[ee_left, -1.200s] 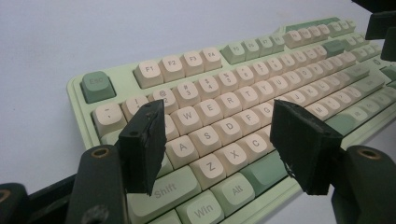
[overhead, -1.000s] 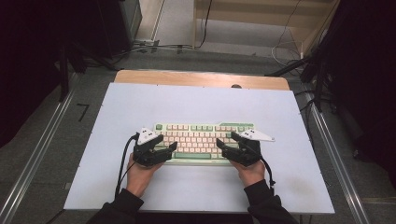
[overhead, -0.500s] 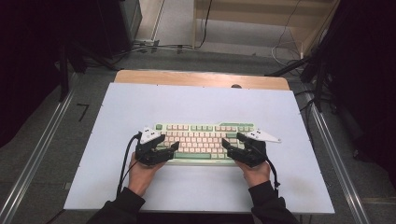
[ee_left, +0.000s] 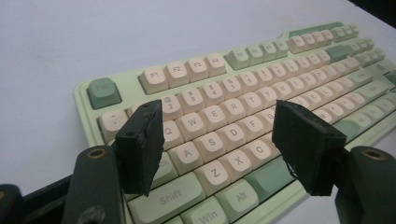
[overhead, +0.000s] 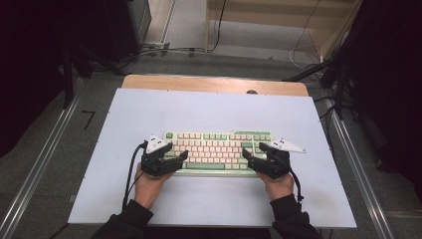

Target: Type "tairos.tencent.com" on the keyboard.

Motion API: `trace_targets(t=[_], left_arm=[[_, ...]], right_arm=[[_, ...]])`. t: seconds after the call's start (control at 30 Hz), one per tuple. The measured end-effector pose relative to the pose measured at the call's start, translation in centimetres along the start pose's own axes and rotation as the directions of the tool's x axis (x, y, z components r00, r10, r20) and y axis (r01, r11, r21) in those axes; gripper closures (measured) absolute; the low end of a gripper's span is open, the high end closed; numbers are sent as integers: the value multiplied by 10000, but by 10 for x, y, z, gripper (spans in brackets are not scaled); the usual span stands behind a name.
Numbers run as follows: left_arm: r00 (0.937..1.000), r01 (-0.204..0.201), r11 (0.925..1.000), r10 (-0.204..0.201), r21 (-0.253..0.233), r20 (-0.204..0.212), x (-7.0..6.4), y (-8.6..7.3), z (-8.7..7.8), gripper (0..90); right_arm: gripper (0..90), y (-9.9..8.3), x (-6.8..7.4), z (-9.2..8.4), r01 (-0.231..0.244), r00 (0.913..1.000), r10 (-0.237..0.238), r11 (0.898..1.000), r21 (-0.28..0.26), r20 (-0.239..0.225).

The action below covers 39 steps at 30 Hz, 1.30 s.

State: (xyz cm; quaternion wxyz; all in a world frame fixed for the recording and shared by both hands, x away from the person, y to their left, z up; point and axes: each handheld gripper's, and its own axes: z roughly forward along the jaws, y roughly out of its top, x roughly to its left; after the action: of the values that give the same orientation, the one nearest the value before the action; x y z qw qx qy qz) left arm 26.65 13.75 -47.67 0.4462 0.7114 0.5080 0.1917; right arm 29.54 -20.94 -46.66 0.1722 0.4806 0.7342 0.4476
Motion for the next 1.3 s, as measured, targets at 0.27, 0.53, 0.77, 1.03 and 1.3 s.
trace_targets(t=[0.27,0.53,0.77,1.03,1.3], left_arm=[[9992,199,9995,-207,-233,-341,4,-1,-11,276],[9975,282,9985,-311,-464,-631,10,-5,-21,266],[9980,287,9979,-319,-588,-541,11,-4,-22,266],[9990,168,9983,-191,-562,-411,10,-3,-21,266],[9978,217,9976,-257,-654,-617,17,-6,-26,266]], right_arm=[[233,-5,-14,-16,-78,9997,78,10000,-12,249],[231,-14,-33,-37,-287,9973,297,9995,-164,673],[231,-22,-46,-50,-531,9916,559,9982,-267,1167],[231,-29,-58,-61,-807,9831,855,9961,-357,1617],[231,-35,-70,-74,-1068,9719,1145,9931,-479,2057]])
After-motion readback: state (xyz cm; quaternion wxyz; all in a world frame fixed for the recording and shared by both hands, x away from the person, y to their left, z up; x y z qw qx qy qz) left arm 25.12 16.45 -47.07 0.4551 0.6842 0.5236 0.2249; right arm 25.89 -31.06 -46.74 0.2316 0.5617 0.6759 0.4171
